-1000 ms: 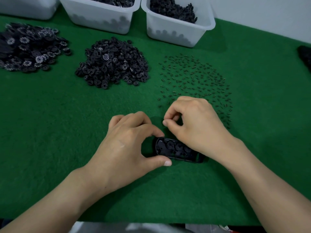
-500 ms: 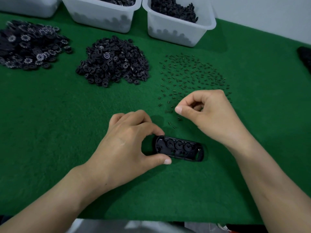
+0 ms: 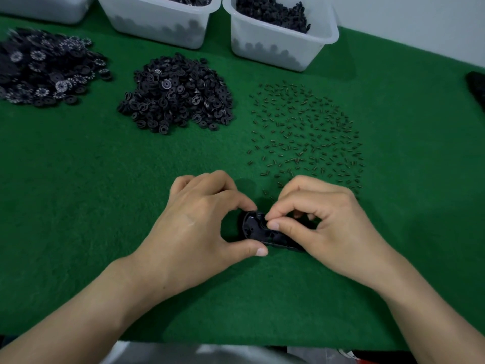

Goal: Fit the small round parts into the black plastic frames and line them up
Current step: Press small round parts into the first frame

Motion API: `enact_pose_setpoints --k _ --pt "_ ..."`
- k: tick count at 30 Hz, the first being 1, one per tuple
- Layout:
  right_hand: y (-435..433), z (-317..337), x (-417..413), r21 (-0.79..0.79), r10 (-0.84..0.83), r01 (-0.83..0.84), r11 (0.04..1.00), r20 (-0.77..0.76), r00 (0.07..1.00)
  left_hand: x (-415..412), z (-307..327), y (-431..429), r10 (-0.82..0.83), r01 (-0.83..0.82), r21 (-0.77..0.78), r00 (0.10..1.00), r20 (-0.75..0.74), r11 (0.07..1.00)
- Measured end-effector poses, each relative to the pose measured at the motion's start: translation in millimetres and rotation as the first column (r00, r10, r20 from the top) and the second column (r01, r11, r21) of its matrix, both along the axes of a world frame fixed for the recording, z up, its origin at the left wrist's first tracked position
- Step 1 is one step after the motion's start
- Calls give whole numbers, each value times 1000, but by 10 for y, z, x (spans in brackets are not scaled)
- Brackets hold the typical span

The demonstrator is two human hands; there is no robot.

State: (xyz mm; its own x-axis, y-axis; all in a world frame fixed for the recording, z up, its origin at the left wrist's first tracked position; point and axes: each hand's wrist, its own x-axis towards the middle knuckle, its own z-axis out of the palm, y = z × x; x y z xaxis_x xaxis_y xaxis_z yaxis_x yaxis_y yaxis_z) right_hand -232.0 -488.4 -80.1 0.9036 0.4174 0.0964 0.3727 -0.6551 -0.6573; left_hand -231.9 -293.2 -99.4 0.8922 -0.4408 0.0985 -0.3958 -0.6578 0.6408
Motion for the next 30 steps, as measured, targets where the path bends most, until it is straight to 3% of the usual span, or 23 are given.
enact_pose_setpoints --k 6,12,19,25,30 --pt "23 -24 -22 26 11 -14 1000 105 994 -3 6 0 1 -1 9 1000 -3 1000" --pt "37 -43 -19 -91 44 -27 995 185 982 -4 7 -5 3 -3 8 1000 -6 1000" --pt "20 -30 -32 -41 29 -24 999 126 992 -1 13 -12 10 -10 19 1000 0 1000" --pt "-15 43 -31 -203 110 -72 977 185 977 -7 19 -16 16 -16 21 1000 -9 1000" --pt "50 75 21 -84 48 -45 995 35 998 -7 20 -9 7 -7 15 1000 -10 1000"
